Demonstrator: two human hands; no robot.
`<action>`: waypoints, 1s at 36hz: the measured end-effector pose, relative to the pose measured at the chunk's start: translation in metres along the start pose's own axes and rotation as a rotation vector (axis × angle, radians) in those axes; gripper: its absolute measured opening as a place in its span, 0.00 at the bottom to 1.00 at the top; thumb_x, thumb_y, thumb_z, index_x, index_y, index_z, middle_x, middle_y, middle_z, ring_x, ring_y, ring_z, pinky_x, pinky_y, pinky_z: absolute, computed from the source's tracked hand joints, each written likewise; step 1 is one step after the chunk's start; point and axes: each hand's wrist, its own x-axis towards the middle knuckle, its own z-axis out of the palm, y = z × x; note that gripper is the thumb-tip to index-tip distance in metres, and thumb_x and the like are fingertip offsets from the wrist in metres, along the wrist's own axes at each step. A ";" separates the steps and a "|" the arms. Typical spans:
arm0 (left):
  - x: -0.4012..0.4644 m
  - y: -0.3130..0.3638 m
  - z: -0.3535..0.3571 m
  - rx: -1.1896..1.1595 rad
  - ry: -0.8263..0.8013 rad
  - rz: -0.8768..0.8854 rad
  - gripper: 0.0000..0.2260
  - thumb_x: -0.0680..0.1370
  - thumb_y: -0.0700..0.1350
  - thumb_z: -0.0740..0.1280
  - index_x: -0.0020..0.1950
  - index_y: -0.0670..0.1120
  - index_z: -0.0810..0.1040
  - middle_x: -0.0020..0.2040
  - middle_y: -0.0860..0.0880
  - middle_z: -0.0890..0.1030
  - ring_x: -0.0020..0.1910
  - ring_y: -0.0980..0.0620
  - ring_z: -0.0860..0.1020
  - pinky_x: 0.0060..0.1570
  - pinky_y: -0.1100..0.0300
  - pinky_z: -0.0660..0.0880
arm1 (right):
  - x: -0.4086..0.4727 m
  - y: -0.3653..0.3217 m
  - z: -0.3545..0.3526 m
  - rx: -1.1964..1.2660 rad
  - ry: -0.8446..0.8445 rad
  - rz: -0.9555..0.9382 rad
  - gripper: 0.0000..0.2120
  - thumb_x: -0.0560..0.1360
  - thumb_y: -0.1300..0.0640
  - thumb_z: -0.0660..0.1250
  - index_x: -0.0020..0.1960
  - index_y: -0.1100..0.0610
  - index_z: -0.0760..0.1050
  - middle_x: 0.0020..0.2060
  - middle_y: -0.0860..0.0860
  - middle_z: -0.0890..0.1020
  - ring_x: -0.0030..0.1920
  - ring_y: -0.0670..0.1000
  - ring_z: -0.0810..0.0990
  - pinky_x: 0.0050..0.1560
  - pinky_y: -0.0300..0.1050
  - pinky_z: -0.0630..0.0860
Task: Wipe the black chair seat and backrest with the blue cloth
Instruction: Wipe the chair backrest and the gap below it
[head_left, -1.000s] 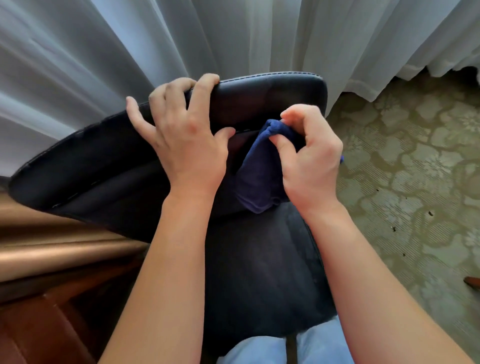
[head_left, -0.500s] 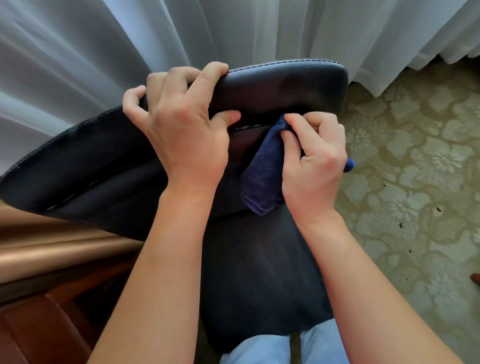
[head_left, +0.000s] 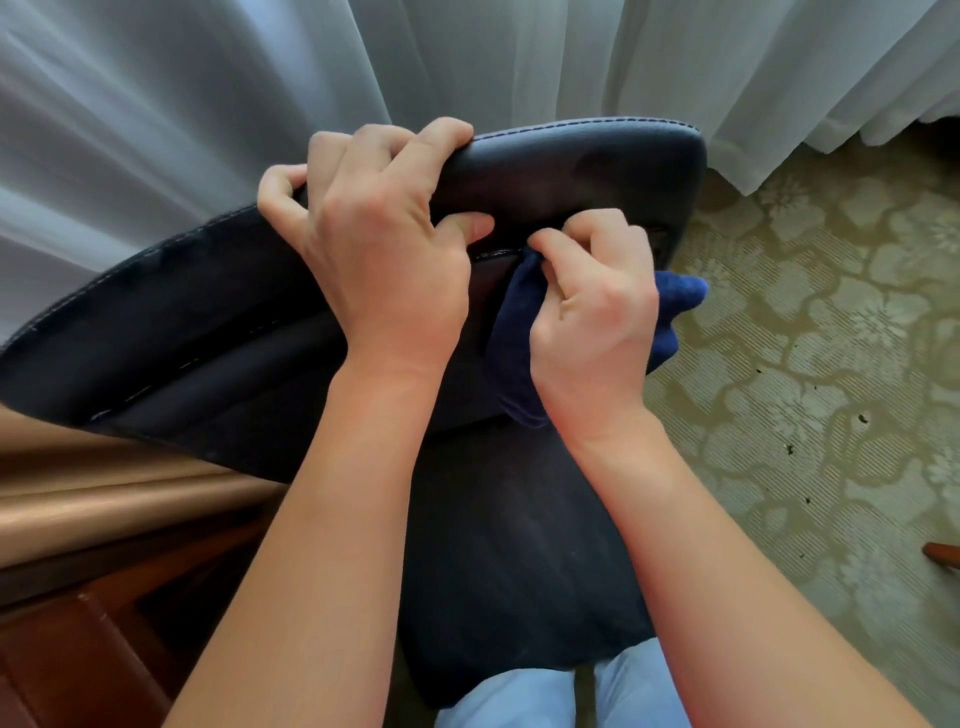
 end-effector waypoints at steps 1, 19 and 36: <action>0.000 -0.001 0.000 -0.003 -0.001 0.002 0.23 0.64 0.57 0.77 0.59 0.60 0.82 0.49 0.57 0.81 0.53 0.52 0.76 0.60 0.53 0.60 | -0.001 -0.002 0.002 0.002 0.001 -0.005 0.09 0.77 0.68 0.63 0.49 0.65 0.83 0.45 0.58 0.79 0.44 0.59 0.76 0.45 0.55 0.75; -0.003 -0.005 -0.014 -0.049 -0.101 0.073 0.25 0.68 0.56 0.75 0.65 0.59 0.79 0.56 0.58 0.81 0.58 0.51 0.75 0.61 0.53 0.57 | -0.003 0.016 -0.014 0.125 0.139 0.068 0.05 0.74 0.69 0.72 0.50 0.66 0.82 0.45 0.58 0.80 0.47 0.57 0.80 0.52 0.46 0.77; 0.002 -0.010 -0.008 -0.064 -0.021 0.021 0.22 0.66 0.56 0.76 0.60 0.54 0.83 0.51 0.54 0.84 0.51 0.48 0.78 0.57 0.54 0.65 | -0.003 0.007 -0.008 -0.012 -0.011 0.041 0.08 0.76 0.68 0.66 0.51 0.64 0.82 0.44 0.57 0.78 0.44 0.59 0.77 0.46 0.52 0.75</action>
